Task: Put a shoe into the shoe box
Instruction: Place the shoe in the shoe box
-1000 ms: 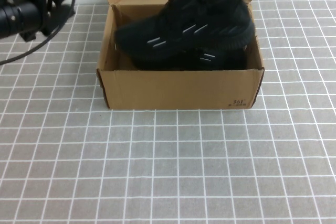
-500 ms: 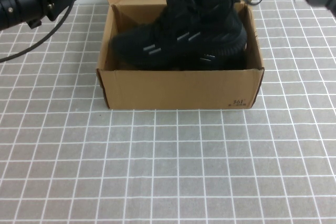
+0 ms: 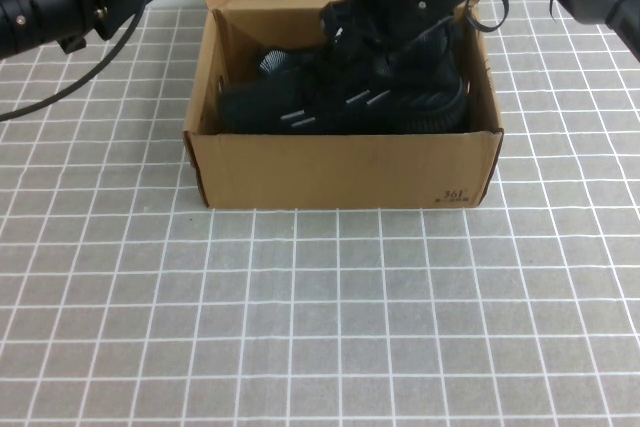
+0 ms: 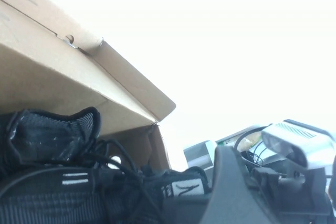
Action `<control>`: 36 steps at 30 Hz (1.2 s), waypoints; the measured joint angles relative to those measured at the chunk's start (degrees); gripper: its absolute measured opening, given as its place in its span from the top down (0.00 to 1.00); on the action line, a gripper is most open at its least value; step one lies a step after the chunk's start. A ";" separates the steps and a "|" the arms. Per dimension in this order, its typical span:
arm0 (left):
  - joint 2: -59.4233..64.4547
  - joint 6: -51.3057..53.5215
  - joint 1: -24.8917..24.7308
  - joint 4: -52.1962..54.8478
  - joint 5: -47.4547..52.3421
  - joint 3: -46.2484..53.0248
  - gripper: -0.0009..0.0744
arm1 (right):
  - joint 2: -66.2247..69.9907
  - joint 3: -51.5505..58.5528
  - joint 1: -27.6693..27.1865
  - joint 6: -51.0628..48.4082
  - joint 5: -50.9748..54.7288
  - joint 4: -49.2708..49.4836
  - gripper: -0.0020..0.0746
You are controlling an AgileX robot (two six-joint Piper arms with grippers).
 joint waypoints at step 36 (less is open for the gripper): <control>0.00 0.10 0.09 0.00 3.80 0.00 0.54 | 1.85 0.00 2.77 19.22 4.79 -5.16 0.95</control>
